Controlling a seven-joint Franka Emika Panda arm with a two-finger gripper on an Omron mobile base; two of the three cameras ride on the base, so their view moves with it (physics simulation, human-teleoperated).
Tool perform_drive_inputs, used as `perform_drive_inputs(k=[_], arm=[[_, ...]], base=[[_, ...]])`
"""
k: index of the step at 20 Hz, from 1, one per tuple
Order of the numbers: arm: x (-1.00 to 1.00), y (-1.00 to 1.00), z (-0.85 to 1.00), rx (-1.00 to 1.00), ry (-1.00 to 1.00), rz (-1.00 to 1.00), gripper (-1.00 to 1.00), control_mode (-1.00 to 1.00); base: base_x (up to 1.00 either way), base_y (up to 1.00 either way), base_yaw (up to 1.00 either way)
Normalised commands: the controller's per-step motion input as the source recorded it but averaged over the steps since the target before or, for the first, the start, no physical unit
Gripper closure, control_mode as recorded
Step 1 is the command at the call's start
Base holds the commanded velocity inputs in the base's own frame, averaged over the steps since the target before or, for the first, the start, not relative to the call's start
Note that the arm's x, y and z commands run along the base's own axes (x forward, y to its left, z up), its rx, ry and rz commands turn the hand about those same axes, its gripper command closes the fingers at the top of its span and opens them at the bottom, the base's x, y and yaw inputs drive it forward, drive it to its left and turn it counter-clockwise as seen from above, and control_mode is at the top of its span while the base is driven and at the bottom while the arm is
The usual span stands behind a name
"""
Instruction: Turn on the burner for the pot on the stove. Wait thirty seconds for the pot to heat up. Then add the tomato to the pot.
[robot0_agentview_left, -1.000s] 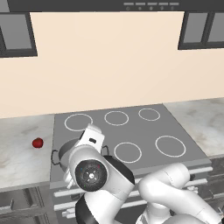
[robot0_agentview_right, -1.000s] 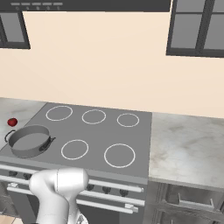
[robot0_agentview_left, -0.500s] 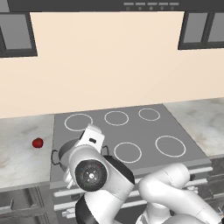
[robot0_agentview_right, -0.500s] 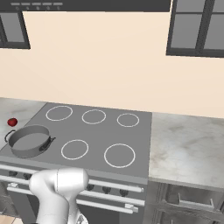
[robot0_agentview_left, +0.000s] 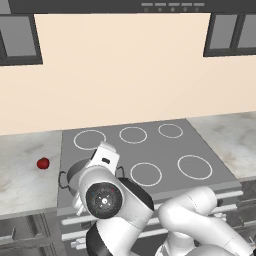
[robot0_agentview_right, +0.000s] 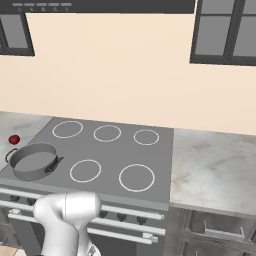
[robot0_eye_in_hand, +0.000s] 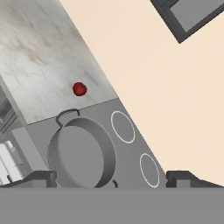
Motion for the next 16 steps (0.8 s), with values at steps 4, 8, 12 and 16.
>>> perform_drive_inputs(k=[4,8,12,16], arm=[[0.00,0.00,0.00,0.00,0.00,0.00,-1.00,-1.00],[0.00,0.00,0.00,0.00,0.00,0.00,-1.00,-1.00],[0.00,0.00,0.00,0.00,0.00,0.00,-1.00,-1.00],[0.00,0.00,0.00,0.00,0.00,0.00,-1.00,-1.00]], base=[[0.00,0.00,0.00],[0.00,0.00,0.00],[0.00,0.00,0.00],[0.00,0.00,0.00]])
